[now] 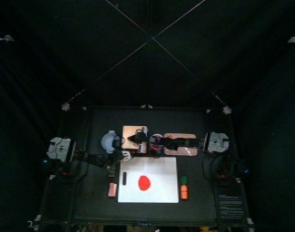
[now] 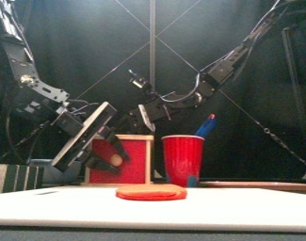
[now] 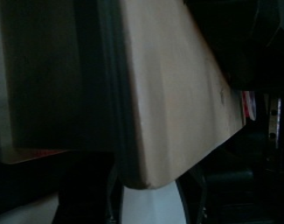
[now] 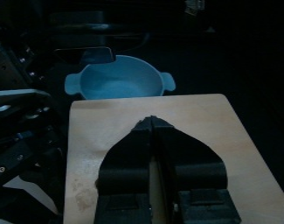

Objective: Get the cutter from the drawer then cut the dough then place the extra dough in the bowl
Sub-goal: Open the drawer

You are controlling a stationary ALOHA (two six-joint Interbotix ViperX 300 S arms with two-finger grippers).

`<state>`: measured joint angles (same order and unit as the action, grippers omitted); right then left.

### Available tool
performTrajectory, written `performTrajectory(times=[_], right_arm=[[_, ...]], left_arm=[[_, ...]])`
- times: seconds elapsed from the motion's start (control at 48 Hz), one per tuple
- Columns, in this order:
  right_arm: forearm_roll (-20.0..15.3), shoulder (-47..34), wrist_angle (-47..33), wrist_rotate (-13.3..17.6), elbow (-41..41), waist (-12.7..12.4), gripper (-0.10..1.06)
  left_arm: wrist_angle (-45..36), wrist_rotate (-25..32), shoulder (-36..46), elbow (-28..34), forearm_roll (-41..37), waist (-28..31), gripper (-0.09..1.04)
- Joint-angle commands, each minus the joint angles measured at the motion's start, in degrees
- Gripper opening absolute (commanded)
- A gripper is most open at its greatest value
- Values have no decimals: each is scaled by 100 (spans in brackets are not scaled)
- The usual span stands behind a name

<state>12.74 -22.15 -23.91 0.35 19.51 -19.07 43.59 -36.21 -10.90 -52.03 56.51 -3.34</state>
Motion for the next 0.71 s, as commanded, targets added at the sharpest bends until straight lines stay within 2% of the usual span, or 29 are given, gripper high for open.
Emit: performTrajectory(times=[0.021, 0.5, 0.708], right_arm=[[-26, -62, 220, -9, 53, -26, -6], [-70, -53, 299, -9, -62, -70, -6], [-70, -62, 404, -18, -158, -79, -6]], left_arm=[[-88, 9, 62, 18, 18, -123, 56], [-1204, 18, 352, -62, 0, -668, 55], [-1415, 0, 352, -26, 18, -940, 55]])
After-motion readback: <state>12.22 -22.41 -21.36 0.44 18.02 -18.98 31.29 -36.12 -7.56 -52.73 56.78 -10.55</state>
